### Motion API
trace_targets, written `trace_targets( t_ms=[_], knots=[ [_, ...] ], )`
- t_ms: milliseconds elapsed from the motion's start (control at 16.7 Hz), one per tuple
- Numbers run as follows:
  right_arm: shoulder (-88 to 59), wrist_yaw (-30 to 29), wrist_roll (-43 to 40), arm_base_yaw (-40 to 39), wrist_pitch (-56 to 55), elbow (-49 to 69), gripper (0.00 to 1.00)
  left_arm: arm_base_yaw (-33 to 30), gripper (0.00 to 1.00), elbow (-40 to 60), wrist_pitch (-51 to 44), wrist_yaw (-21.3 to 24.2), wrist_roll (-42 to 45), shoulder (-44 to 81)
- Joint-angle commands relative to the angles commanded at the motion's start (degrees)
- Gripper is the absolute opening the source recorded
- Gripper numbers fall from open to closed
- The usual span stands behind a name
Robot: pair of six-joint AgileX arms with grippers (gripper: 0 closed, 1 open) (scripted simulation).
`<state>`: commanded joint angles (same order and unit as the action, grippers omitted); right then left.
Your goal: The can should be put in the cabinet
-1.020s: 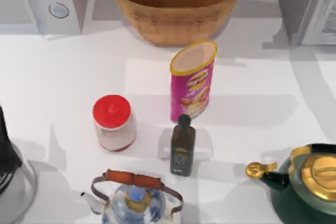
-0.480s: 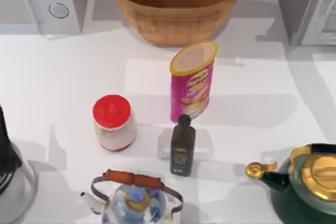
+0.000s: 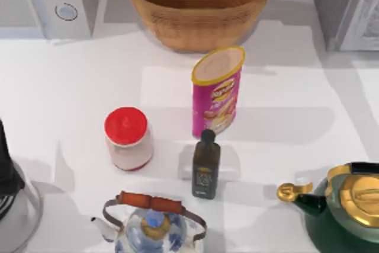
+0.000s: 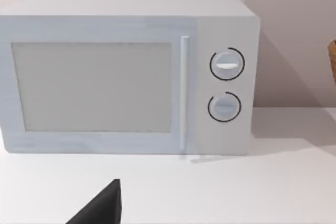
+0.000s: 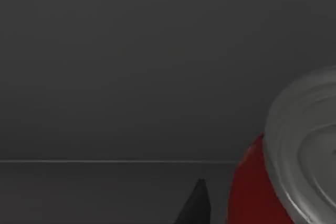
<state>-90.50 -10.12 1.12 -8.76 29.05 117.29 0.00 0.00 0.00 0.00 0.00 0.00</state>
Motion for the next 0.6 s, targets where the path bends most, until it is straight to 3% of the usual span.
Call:
trace_targets(
  t_ms=[360, 600],
  knots=[
    [-19.48, 1.95, -0.03, 2.07, 6.61, 29.06, 0.0, 0.0, 1.0, 0.0, 0.0, 0.0, 0.0, 0.0],
    [-27.52, 2.91, -0.13, 3.1, 9.2, 38.97, 0.0, 0.0, 1.0, 0.0, 0.0, 0.0, 0.0, 0.0]
  ],
)
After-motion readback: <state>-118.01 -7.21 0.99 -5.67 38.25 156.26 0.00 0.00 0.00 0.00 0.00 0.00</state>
